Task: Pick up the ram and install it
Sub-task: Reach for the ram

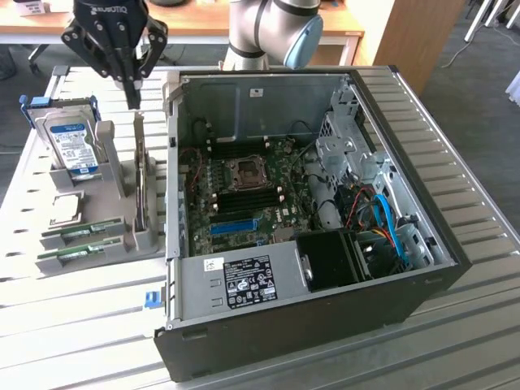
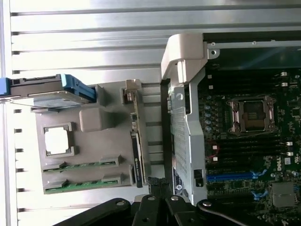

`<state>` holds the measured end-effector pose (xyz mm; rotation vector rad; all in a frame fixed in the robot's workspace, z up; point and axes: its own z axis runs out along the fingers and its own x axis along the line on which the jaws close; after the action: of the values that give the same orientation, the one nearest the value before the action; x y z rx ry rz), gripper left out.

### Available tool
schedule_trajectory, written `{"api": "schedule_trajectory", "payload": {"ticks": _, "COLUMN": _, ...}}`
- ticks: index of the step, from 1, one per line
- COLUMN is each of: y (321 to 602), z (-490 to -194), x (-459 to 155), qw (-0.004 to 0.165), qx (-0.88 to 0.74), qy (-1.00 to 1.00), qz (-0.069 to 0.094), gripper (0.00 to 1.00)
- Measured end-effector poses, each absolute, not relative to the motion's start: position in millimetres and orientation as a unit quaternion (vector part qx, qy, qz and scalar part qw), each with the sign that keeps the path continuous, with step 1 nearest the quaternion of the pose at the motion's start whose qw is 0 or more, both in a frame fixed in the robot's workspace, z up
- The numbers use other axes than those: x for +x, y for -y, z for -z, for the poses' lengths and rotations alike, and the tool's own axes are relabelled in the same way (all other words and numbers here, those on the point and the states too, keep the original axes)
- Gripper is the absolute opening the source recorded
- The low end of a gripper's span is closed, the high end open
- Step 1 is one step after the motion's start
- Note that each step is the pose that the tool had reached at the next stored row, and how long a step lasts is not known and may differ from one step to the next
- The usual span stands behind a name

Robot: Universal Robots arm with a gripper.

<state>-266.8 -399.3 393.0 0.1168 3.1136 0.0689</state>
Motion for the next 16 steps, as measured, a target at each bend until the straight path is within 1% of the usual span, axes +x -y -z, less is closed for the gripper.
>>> {"api": "schedule_trajectory", "payload": {"ticks": 16, "y": 399, "z": -393, "x": -310, "qw": 0.013, "qx": 0.037, "qy": -0.999, "qz": -0.022, "gripper": 0.11}}
